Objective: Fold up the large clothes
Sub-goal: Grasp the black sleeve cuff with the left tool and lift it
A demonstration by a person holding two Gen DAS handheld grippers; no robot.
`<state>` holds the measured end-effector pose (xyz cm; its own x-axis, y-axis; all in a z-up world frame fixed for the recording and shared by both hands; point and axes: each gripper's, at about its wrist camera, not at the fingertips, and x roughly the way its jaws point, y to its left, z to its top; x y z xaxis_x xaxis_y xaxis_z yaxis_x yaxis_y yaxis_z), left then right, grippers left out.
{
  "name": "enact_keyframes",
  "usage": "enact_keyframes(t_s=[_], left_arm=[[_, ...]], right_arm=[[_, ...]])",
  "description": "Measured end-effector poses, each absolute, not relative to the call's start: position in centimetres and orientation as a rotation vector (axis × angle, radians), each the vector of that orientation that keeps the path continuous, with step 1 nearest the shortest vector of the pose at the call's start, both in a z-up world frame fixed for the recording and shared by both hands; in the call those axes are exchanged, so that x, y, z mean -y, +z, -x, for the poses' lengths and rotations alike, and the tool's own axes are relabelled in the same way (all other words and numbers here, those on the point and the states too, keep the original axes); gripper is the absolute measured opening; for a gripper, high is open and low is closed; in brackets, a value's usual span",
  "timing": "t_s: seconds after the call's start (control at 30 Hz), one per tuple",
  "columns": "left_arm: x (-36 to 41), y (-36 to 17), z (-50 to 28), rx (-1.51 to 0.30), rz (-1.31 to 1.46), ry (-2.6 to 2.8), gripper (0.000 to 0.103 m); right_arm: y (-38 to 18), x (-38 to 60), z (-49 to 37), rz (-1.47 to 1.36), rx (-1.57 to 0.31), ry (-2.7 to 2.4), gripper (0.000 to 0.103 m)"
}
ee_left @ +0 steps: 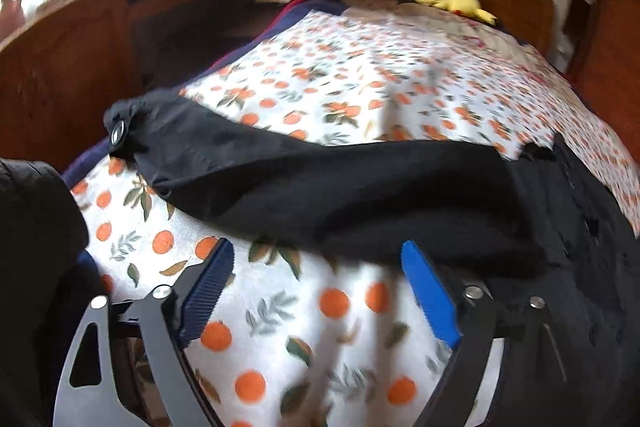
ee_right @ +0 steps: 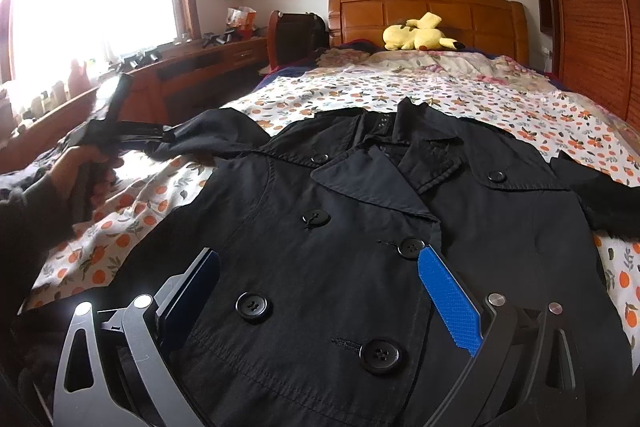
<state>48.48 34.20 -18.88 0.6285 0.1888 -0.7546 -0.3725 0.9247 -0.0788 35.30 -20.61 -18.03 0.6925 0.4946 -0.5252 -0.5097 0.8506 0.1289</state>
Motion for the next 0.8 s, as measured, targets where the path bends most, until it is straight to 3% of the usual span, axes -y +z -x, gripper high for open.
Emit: enact_keyframes(t_s=[0.43,0.53,0.67,0.73,0.77,0.8], left_arm=[[-38.9,-21.4,-50.3,-0.863,0.576,0.373,0.086],[-39.0,-21.8,-50.6,-0.858,0.629,0.362,0.083],[-38.3,-21.7,-51.4,-0.845,0.623,0.353,0.061],[-38.1,-21.6,-51.9,-0.854,0.611,0.362,0.039],[-37.9,-21.4,-52.3,-0.869,0.584,0.382,0.017],[-37.5,-21.0,-52.5,-0.874,0.557,0.399,0.006]], right_arm=[[-17.8,20.7,-34.9,0.021,-0.566,0.562,0.096],[-17.7,20.7,-34.8,0.019,-0.562,0.562,0.096],[-17.6,20.7,-34.7,0.017,-0.557,0.563,0.096],[-17.6,20.8,-34.6,0.016,-0.556,0.565,0.096],[-17.6,20.8,-34.6,0.018,-0.556,0.565,0.096],[-17.6,20.8,-34.6,0.020,-0.556,0.565,0.096]])
